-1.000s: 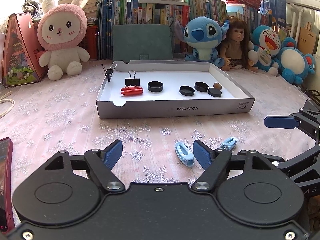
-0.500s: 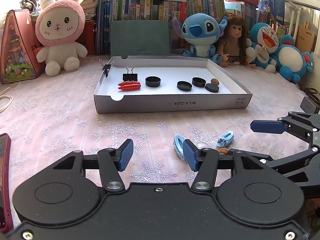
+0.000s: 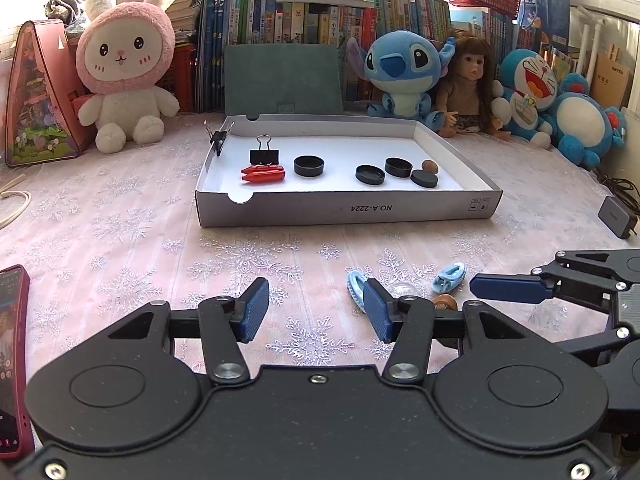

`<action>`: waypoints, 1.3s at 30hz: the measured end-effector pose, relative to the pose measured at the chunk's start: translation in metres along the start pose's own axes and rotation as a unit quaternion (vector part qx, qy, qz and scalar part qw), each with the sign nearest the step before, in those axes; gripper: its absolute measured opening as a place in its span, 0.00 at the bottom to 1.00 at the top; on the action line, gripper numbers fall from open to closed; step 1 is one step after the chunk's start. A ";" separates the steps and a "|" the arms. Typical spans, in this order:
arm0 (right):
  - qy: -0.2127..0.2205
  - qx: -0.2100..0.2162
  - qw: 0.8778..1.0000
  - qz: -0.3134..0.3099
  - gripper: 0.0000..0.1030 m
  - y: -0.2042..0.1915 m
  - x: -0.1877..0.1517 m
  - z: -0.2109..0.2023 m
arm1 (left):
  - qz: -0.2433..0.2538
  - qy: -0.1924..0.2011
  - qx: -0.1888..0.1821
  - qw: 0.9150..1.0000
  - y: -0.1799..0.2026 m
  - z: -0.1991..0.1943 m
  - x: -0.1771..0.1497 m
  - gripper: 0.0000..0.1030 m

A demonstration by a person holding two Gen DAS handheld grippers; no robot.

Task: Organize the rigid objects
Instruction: 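Lower the right gripper onto the brown acorn and close it, then grasp a blue hair clip with the left gripper while the right gripper holds the acorn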

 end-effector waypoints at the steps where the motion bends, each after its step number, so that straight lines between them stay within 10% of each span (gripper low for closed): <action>1: -0.001 0.000 1.000 -0.005 0.48 -0.003 0.000 0.002 | 0.002 -0.001 0.000 1.000 0.000 0.000 0.000 0.49; 9: -0.003 -0.001 1.000 -0.001 0.25 -0.010 -0.001 0.009 | 0.006 -0.007 -0.007 1.000 0.004 0.001 -0.004 0.48; 39: -0.004 -0.038 0.998 0.051 0.24 0.019 -0.012 0.001 | 0.019 -0.014 0.017 1.000 0.016 0.021 -0.007 0.34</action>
Point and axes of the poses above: each gripper's, at about its wrist camera, not at the fingertips, and z roughly the way its jaws point, y to its right, x to its top, the point moved 5 cm from there along z, roughly the way its jaws point, and after that the axes turned 12 degrees about -y, right-handed, at the moved point
